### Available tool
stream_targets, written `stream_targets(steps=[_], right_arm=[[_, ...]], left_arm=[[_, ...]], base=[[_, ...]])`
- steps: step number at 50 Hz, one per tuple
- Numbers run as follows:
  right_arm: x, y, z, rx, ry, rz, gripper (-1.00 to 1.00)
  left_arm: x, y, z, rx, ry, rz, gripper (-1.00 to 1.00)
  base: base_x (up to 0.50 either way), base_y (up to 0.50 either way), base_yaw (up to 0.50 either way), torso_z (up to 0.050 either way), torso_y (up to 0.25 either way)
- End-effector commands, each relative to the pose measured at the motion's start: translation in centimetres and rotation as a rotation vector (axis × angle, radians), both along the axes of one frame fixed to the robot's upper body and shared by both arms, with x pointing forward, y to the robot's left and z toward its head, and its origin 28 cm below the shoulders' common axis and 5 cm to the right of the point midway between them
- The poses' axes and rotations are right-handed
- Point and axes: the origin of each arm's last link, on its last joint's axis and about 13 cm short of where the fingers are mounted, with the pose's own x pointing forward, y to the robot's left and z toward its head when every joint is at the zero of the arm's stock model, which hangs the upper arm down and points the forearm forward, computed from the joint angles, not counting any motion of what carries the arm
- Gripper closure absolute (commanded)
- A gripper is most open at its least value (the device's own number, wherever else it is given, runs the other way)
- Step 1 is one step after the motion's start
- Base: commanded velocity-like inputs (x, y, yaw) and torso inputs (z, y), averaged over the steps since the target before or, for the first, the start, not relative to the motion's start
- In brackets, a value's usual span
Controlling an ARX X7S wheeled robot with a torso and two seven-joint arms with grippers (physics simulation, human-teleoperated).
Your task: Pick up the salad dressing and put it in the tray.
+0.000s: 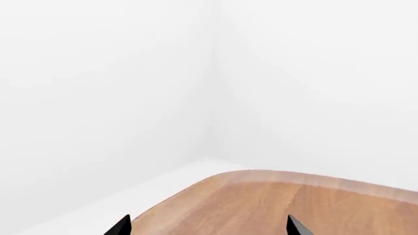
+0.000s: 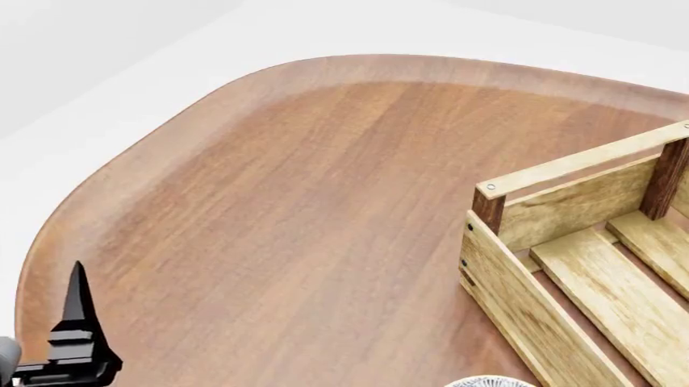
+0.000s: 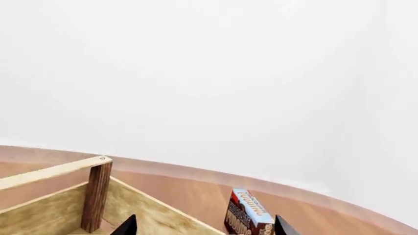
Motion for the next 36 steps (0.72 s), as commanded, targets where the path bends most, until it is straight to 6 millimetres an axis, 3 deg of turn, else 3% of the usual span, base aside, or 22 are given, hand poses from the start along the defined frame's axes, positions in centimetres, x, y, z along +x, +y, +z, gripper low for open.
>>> stream_targets(steps=[1,13,22,31,36], right_arm=[[-2.7,2.9,3.9,-0.092,-0.144,0.075,-1.0],[-6.1,5.6,7.0,-0.186,-0.352,0.096,-1.0],[-8.3,7.5,8.2,-0.224,-0.504,0.121,-1.0],[-10.4,9.9,8.3,-0.287,-0.634,0.171,-1.0],[-10.9,10.2,8.1,-0.296,-0.685,0.144,-1.0]], left_arm=[[-0.1,0.4,0.9,-0.047,-0.063,0.016,-1.0],[-0.9,1.3,2.6,-0.175,-0.235,0.031,-1.0],[-1.1,1.8,3.3,-0.245,-0.314,0.071,-1.0],[-1.6,2.0,3.9,-0.271,-0.394,0.083,-1.0],[-1.8,2.1,4.3,-0.295,-0.421,0.079,-1.0]], base=[[0.0,0.0,0.0,0.0,0.0],[0.0,0.0,0.0,0.0,0.0],[0.0,0.0,0.0,0.0,0.0],[0.0,0.0,0.0,0.0,0.0],[0.0,0.0,0.0,0.0,0.0]])
